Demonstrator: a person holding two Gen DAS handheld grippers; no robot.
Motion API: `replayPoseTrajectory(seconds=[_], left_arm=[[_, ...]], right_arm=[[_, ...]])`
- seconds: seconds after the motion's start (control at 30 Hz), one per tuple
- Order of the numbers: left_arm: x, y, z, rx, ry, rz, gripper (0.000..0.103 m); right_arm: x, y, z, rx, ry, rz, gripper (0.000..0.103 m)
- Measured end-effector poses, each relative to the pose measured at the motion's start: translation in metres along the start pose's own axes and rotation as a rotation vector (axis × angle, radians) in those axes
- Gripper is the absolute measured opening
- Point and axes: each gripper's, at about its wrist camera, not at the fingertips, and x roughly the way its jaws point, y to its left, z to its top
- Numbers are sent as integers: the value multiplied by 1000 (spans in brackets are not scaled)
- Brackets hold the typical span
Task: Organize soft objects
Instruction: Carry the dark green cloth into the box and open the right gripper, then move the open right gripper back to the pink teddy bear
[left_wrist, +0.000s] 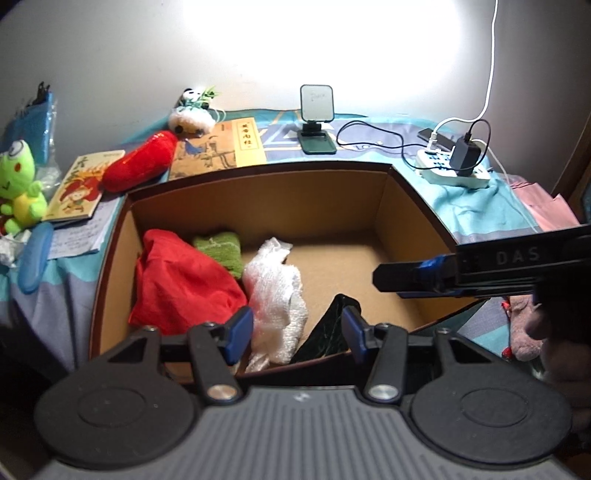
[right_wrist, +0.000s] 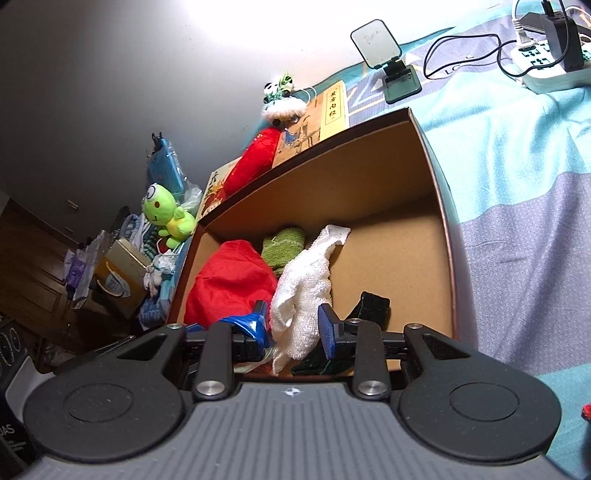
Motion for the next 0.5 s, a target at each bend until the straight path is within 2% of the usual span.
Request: replayPoseTrajectory(seconds=[0.27, 0.5], left_arm=[[-7, -32, -4, -5, 23, 81, 51], [-12, -59, -10, -14, 32, 109, 51]], right_arm=[[-29, -6, -10, -36, 11, 31, 14], [-52, -20, -20, -58, -18, 33, 14]])
